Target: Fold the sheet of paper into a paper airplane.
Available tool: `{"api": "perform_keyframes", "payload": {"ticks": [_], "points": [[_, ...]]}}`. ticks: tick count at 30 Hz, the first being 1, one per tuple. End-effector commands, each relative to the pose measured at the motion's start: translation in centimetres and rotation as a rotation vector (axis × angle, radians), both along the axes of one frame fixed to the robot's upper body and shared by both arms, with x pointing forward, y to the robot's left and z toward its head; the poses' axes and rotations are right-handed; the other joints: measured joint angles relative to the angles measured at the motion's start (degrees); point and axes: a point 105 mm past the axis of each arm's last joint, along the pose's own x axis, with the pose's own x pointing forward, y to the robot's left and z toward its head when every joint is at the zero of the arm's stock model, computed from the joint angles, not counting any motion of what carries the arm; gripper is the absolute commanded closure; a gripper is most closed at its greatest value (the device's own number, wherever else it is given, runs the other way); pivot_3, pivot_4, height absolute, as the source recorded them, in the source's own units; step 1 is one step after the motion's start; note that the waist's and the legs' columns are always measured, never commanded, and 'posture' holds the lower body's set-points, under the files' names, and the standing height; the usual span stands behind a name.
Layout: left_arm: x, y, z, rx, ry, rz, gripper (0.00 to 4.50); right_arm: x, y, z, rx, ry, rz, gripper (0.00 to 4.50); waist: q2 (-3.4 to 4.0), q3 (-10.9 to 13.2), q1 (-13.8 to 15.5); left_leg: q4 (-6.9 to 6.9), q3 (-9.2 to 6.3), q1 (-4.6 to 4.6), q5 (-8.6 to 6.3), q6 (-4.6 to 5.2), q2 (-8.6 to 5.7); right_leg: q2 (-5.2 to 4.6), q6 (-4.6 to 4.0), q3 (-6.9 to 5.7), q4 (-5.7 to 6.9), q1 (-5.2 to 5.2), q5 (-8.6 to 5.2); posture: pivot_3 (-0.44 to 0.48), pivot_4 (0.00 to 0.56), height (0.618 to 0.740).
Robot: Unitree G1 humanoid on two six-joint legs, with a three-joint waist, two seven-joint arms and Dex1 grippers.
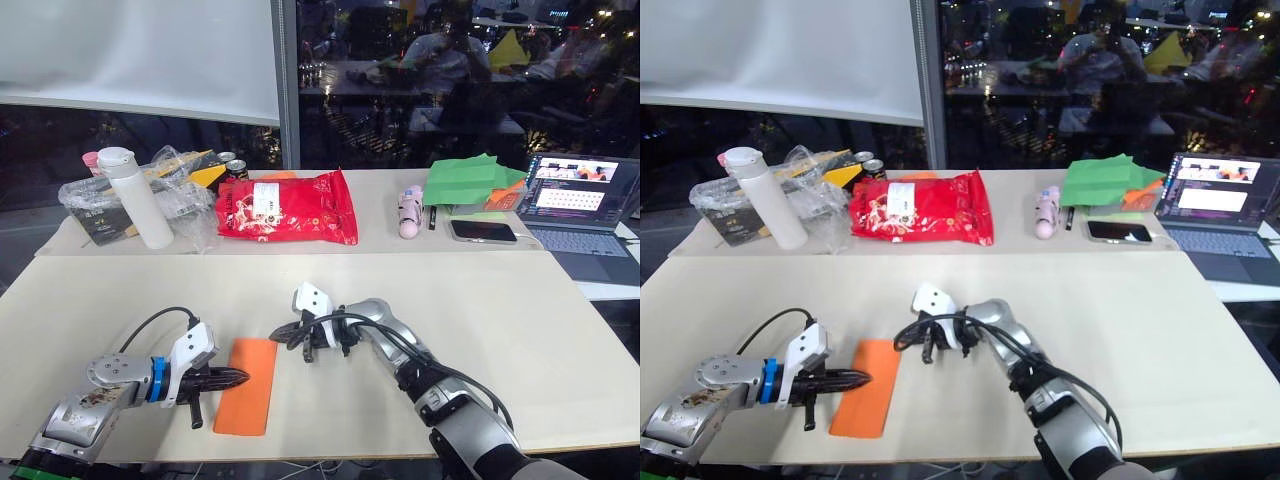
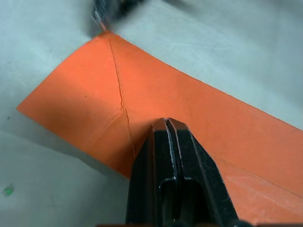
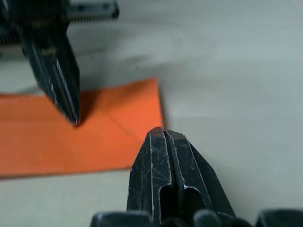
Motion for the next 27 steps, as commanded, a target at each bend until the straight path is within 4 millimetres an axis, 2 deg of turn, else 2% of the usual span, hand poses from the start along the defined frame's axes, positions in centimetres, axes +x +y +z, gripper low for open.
{"api": "perform_keyframes", "payload": {"ticks": [1,14,19,27], "points": [[0.3,0.7,-0.8,0.023,0.019,0.025,4.50,-1.2,0.6,0.3,-0.002,-0.026,0.078,4.47,0.02,0.0,0.0,0.00,0.00,0.00,0.00,0.00,0.00,0.00,0.00,0.00,0.00,0.00,0.00,0.000,0.150,0.715],[1.6,-0.3,-1.0,0.028,0.021,-0.055,4.50,-4.4,-0.4,-0.6,-0.058,0.016,0.172,4.47,0.04,-0.1,0.3,0.02,-0.01,0.02,0.00,0.00,-0.03,0.00,0.01,0.00,-0.01,0.04,-0.02,0.000,0.150,0.715],[2.6,-0.8,-0.4,-0.001,0.020,-0.070,4.50,-6.1,-0.8,-1.3,-0.089,0.060,0.192,4.47,0.01,-0.1,0.5,0.02,-0.01,0.00,0.00,0.00,-0.03,0.00,0.06,0.00,0.00,0.03,-0.05,0.000,0.150,0.715],[4.2,-2.3,-0.5,-0.019,0.022,-0.137,4.50,-7.7,-1.9,-1.9,-0.134,0.111,0.189,4.47,-0.03,-0.1,1.4,0.04,-0.01,-0.03,0.00,0.00,-0.05,0.00,0.14,0.00,-0.05,0.03,-0.10,0.000,0.150,0.715]]}}
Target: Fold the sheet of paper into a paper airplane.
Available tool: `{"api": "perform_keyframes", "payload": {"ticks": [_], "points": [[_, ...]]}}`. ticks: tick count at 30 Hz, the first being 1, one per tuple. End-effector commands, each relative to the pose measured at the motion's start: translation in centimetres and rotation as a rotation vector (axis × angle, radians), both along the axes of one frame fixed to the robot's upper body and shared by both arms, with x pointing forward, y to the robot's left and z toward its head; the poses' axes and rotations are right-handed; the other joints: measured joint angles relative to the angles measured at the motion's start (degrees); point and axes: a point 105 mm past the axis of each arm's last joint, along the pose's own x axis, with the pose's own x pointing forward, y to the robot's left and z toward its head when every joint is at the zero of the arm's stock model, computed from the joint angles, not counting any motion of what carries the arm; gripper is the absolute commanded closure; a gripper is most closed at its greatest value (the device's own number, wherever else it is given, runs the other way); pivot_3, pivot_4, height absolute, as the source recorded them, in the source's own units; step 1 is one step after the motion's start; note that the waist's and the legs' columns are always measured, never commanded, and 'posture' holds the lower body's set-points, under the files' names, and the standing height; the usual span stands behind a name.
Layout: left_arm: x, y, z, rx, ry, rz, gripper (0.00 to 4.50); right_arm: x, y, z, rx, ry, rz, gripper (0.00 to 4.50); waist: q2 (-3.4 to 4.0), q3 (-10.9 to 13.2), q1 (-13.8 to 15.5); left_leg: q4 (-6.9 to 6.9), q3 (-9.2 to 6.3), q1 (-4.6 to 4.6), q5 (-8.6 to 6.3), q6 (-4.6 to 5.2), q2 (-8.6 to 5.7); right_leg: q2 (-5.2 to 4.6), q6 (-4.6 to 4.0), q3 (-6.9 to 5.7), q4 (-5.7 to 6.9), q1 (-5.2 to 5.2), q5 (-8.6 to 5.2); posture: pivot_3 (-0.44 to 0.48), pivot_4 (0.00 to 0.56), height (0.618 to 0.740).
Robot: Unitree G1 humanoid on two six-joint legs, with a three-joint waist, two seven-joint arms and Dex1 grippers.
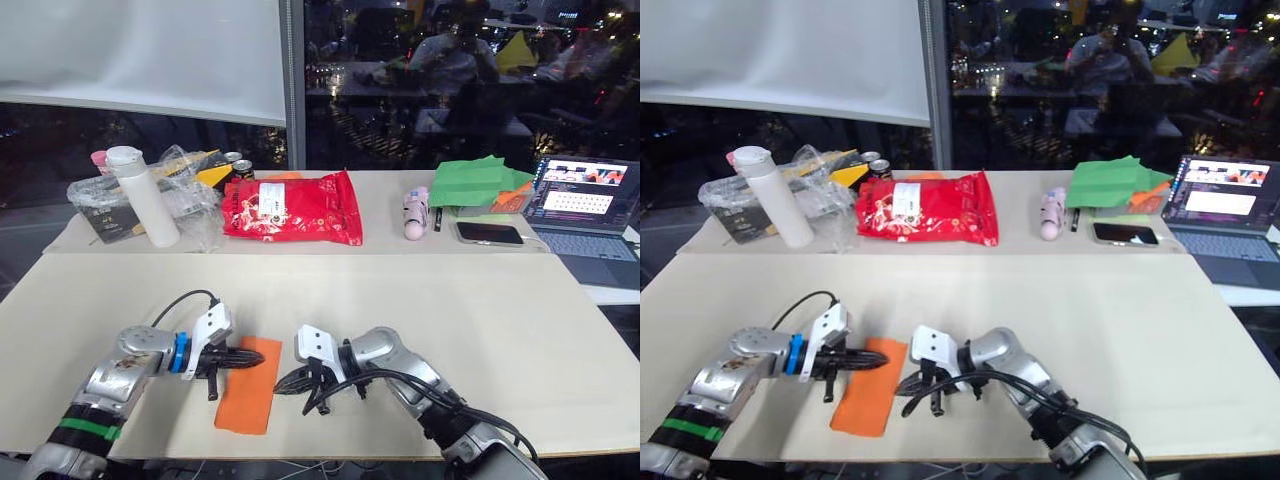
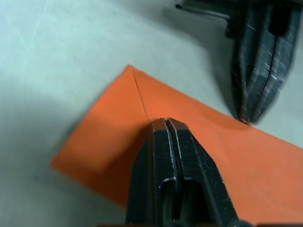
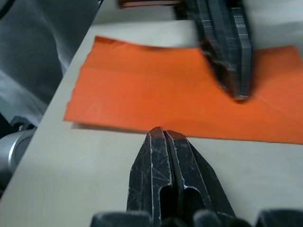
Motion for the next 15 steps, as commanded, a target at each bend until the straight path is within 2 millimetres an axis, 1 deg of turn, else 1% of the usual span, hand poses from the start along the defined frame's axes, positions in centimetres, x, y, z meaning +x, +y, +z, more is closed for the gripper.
{"api": "perform_keyframes", "payload": {"ticks": [1,6,10,13,15], "points": [[0.3,-0.3,-0.5,0.027,0.010,-0.028,4.50,-1.3,-0.4,-0.6,-0.035,0.061,0.019,4.47,0.00,0.0,0.4,0.00,0.00,-0.01,0.00,0.00,0.00,0.00,0.01,0.00,-0.01,-0.01,0.00,0.000,0.150,0.715],[0.8,-1.0,-0.4,0.031,0.015,-0.067,4.50,-1.9,-1.0,-0.4,-0.056,0.144,0.000,4.47,-0.02,0.0,0.7,0.01,0.00,-0.06,0.00,0.00,-0.01,0.00,0.01,0.00,-0.02,-0.01,-0.01,0.000,0.150,0.715],[1.1,-1.4,-0.4,0.042,0.026,-0.102,4.50,-1.9,-0.7,0.0,-0.037,0.139,-0.031,4.47,-0.03,0.0,0.7,0.01,0.00,-0.07,0.00,0.00,-0.02,0.00,0.02,0.00,-0.03,-0.01,-0.01,0.000,0.150,0.715],[1.2,-1.9,-0.3,0.045,0.029,-0.134,4.50,-1.3,-0.9,0.7,-0.035,0.099,-0.063,4.47,-0.03,0.0,0.7,0.02,-0.01,-0.07,0.00,0.00,-0.02,0.00,0.03,0.00,-0.02,-0.02,-0.02,0.000,0.150,0.715],[1.4,-2.1,-0.3,0.046,0.030,-0.148,4.50,-0.8,-1.3,1.8,-0.032,0.072,-0.078,4.47,-0.03,0.0,0.7,0.02,-0.01,-0.09,0.00,0.00,-0.02,0.00,0.03,0.00,-0.02,-0.02,-0.02,0.000,0.150,0.715]]}}
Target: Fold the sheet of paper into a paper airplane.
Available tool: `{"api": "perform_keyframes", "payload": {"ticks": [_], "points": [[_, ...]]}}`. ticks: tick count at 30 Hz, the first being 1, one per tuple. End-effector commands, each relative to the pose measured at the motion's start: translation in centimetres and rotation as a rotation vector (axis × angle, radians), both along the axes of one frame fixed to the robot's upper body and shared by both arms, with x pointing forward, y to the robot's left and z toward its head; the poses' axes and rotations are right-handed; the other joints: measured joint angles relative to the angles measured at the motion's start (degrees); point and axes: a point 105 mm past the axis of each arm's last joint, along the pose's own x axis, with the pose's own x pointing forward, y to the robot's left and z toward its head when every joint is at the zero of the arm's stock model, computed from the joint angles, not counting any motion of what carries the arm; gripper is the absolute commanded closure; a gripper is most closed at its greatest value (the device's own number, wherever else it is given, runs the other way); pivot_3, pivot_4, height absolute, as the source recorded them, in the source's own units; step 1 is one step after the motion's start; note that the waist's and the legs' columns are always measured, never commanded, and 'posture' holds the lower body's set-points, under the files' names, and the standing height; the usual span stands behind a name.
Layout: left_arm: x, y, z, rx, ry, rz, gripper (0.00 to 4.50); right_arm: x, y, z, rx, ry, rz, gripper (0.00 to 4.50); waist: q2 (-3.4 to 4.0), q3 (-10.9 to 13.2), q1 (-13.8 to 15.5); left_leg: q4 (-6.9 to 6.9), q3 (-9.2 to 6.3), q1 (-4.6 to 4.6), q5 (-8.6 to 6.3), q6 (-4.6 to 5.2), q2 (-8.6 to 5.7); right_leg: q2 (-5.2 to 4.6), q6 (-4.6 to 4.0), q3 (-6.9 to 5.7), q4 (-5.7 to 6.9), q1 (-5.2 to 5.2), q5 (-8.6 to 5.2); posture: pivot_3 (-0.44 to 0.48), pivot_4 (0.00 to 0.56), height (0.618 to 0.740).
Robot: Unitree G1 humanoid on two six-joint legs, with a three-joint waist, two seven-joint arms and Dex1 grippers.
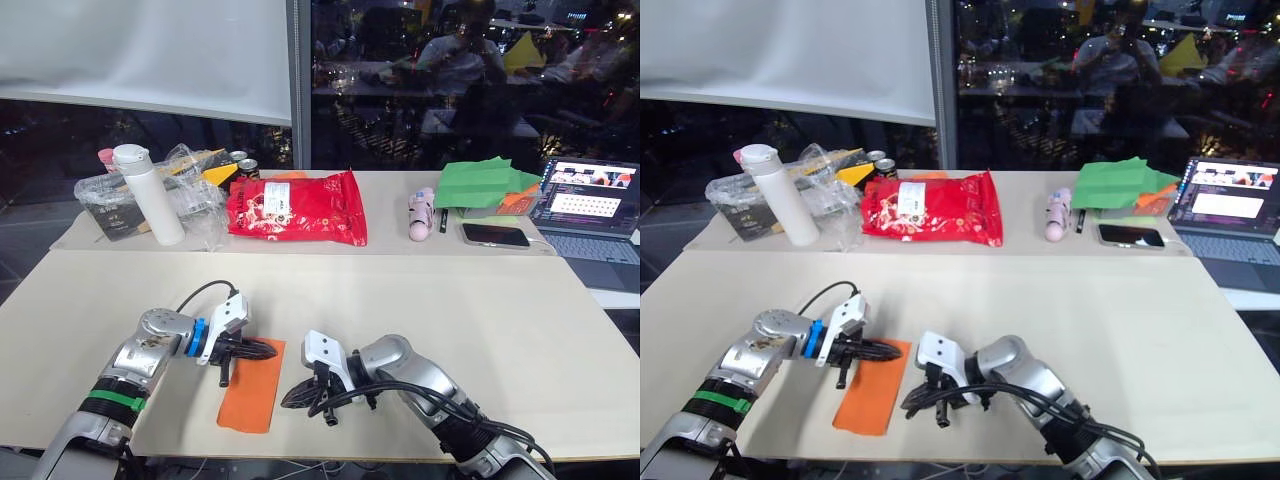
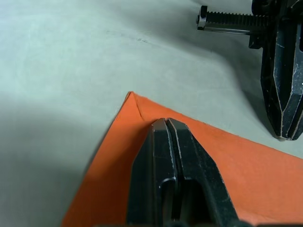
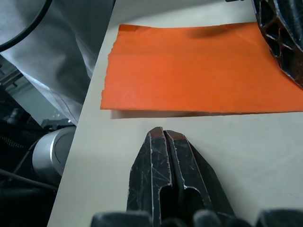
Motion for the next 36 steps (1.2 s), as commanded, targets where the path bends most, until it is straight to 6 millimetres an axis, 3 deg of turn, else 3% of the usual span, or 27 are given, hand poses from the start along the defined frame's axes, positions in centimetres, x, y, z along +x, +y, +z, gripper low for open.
{"api": "perform_keyframes", "payload": {"ticks": [1,6,11,21,29,34,36], "points": [[-0.1,-0.2,-0.5,0.032,0.015,-0.037,4.50,0.9,-0.4,2.6,0.022,-0.065,-0.031,4.47,-0.01,0.0,0.1,0.01,0.00,-0.03,0.00,0.00,-0.01,0.00,0.00,0.00,0.00,-0.01,0.00,0.000,0.150,0.715],[0.1,-0.4,-0.4,0.043,0.016,-0.068,4.50,2.1,0.0,4.7,0.047,-0.147,-0.059,4.47,-0.01,0.0,-0.1,0.02,-0.02,-0.07,0.00,0.00,0.00,0.01,0.01,0.00,0.00,-0.06,0.01,0.000,0.150,0.715],[0.8,-1.0,-0.1,0.044,0.001,-0.084,4.50,1.9,1.6,3.2,0.035,-0.147,-0.036,4.47,-0.02,0.0,-0.1,-0.01,-0.03,-0.08,0.00,0.00,0.00,0.02,0.05,-0.01,0.01,-0.06,-0.02,0.000,0.150,0.715],[1.4,-1.9,0.4,0.030,-0.026,-0.095,4.50,-2.0,3.6,-0.2,0.012,0.010,0.075,4.47,-0.02,0.0,-0.1,0.03,-0.05,-0.08,0.00,0.01,0.00,0.02,0.06,-0.01,0.04,-0.03,-0.02,0.000,0.150,0.715],[0.8,-0.9,0.2,0.048,-0.007,-0.089,4.50,-5.9,4.0,-0.9,0.009,0.173,0.178,4.47,-0.02,0.0,-0.3,0.02,-0.06,-0.07,0.00,0.01,0.00,0.03,0.07,-0.01,0.04,-0.04,-0.03,0.000,0.150,0.715],[0.4,-0.7,0.0,0.050,0.009,-0.089,4.50,-5.8,3.1,-0.6,0.025,0.184,0.159,4.47,-0.03,0.0,-0.2,0.01,-0.07,-0.04,0.00,0.01,0.01,0.04,0.11,-0.01,0.04,-0.04,-0.05,0.000,0.150,0.715],[0.3,-0.8,-0.1,0.042,0.014,-0.088,4.50,-5.0,2.4,0.7,0.067,0.185,0.123,4.47,-0.04,0.0,-0.2,0.01,-0.07,-0.04,0.00,0.00,0.01,0.03,0.11,-0.01,0.03,-0.03,-0.06,0.000,0.150,0.715]]}}
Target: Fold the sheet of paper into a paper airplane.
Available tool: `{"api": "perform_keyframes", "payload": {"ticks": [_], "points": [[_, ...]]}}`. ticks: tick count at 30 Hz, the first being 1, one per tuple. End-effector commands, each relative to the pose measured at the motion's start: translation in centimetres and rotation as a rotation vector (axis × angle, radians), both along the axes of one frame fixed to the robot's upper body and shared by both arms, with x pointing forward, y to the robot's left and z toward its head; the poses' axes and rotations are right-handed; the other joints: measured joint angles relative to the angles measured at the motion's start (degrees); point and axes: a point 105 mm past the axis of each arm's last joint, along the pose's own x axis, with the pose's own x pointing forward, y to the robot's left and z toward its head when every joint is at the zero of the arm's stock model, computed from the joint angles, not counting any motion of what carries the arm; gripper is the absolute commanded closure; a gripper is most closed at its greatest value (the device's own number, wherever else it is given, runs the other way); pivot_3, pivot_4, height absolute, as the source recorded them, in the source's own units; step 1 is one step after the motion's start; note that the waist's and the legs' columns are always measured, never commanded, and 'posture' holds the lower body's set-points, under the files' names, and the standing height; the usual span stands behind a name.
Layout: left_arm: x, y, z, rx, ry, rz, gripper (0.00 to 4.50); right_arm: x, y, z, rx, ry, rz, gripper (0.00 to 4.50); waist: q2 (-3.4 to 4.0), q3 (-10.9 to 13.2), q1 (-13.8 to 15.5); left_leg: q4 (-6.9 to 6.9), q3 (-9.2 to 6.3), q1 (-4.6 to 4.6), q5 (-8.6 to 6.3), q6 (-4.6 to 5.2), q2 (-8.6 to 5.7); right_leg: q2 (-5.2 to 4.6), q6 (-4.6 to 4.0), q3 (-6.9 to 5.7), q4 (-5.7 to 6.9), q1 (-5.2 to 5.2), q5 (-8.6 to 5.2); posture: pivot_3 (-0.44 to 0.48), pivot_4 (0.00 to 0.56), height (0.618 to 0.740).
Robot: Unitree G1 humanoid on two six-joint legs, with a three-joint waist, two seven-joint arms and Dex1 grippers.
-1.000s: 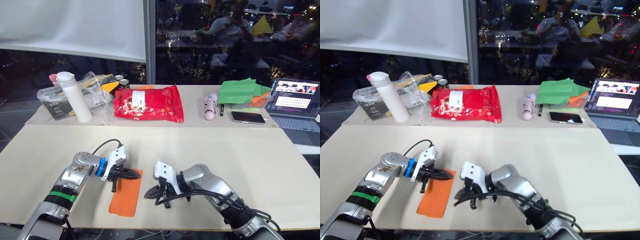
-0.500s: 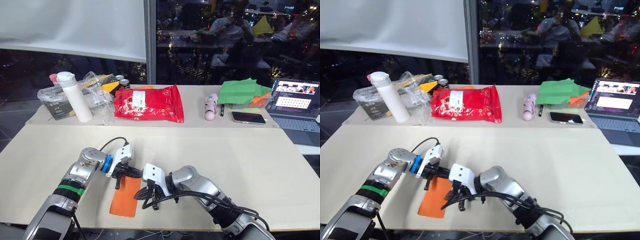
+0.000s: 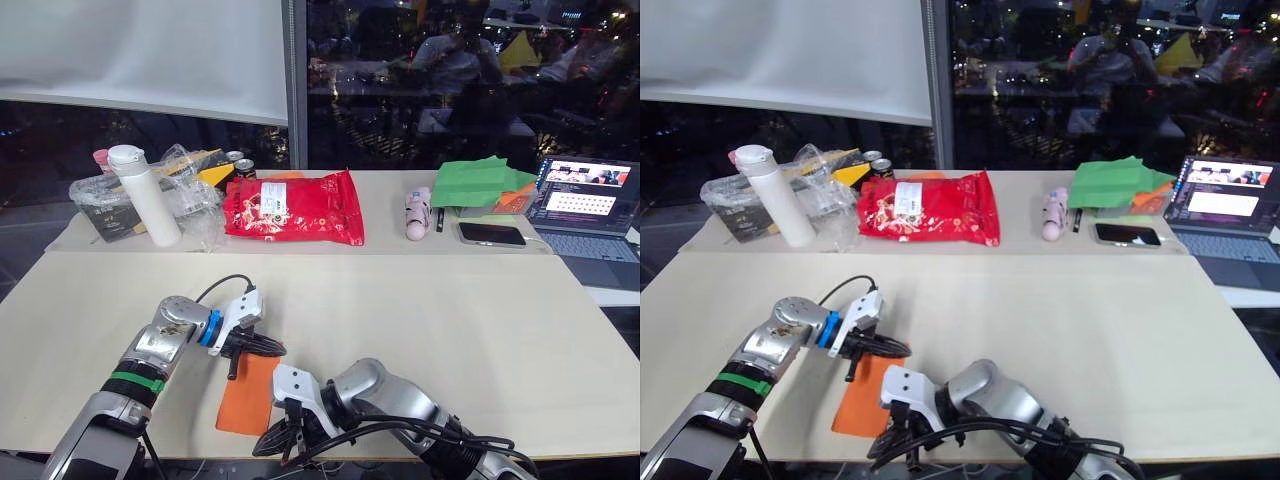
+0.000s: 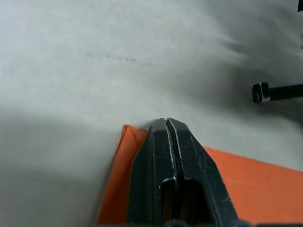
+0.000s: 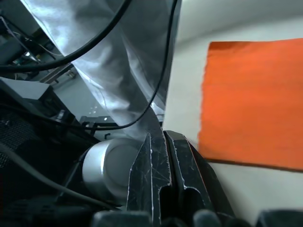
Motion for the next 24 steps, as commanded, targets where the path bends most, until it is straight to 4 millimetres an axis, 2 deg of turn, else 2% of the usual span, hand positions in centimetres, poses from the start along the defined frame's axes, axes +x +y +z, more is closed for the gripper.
{"api": "perform_keyframes", "payload": {"ticks": [1,4,7,11,14,18,19,21,22,24], "points": [[-0.3,0.2,-0.3,0.002,0.016,0.008,4.50,0.6,-1.1,2.0,0.063,0.044,-0.042,4.47,0.00,0.0,0.0,0.00,0.00,-0.02,0.00,0.00,0.00,0.00,0.00,0.00,-0.01,0.00,0.00,0.000,0.150,0.715],[-0.2,-0.2,0.4,-0.051,0.023,0.032,4.50,1.0,-2.8,4.3,0.104,0.049,-0.074,4.47,-0.01,0.0,0.1,0.01,0.00,-0.08,0.00,0.00,-0.01,-0.01,0.00,0.00,-0.02,-0.02,0.00,0.000,0.150,0.715],[0.0,0.1,1.5,-0.142,0.046,0.079,4.50,1.6,-4.3,5.6,0.096,0.020,-0.134,4.47,-0.02,0.0,0.0,0.00,-0.02,-0.08,0.00,0.00,0.00,0.00,0.00,-0.01,-0.02,-0.03,0.00,0.000,0.150,0.715],[-1.0,2.9,4.0,-0.207,0.140,0.145,4.50,3.4,-6.2,7.6,0.074,-0.076,-0.233,4.47,-0.09,0.1,-0.5,-0.05,-0.03,-0.11,0.00,0.00,0.03,0.03,0.01,0.00,0.00,-0.15,0.00,0.000,0.150,0.715],[-2.3,5.4,5.4,-0.225,0.203,0.217,4.50,4.3,-7.0,7.5,0.025,-0.151,-0.261,4.47,-0.13,0.1,-0.9,-0.12,-0.03,-0.06,0.00,0.00,0.06,0.04,0.01,-0.01,-0.01,-0.15,0.00,0.000,0.150,0.715],[-3.3,8.1,6.5,-0.238,0.198,0.369,4.50,5.0,-7.4,7.3,-0.001,-0.197,-0.269,4.47,-0.11,0.2,-0.8,-0.13,-0.01,-0.06,0.00,0.00,0.04,-0.03,0.02,0.00,-0.09,-0.16,-0.05,0.000,0.150,0.715],[-3.4,8.3,6.9,-0.264,0.193,0.400,4.09,5.2,-7.5,7.3,0.000,-0.204,-0.270,4.50,-0.12,0.2,-0.7,-0.12,-0.01,-0.06,0.00,0.00,0.04,-0.04,0.01,0.00,-0.11,-0.17,-0.05,0.000,0.150,0.715],[-3.8,8.6,7.9,-0.332,0.223,0.447,3.72,5.4,-7.5,7.2,-0.003,-0.217,-0.270,4.50,-0.22,0.2,-0.2,-0.12,-0.01,-0.05,-0.01,0.00,0.04,-0.04,0.00,-0.01,-0.13,-0.24,-0.06,0.000,0.150,0.715],[-4.4,8.3,8.4,-0.363,0.246,0.447,3.32,5.6,-7.6,7.1,-0.008,-0.226,-0.268,4.50,-0.28,0.3,-0.1,-0.11,-0.01,-0.04,-0.01,-0.01,0.05,-0.04,-0.02,-0.01,-0.14,-0.31,-0.07,0.000,0.150,0.715],[-5.4,8.2,8.2,-0.352,0.279,0.479,2.67,5.9,-7.6,6.9,-0.020,-0.243,-0.260,4.50,-0.30,0.3,0.0,-0.11,-0.01,-0.06,-0.01,-0.01,0.05,-0.05,-0.06,-0.01,-0.16,-0.33,-0.09,0.000,0.150,0.715]]}}
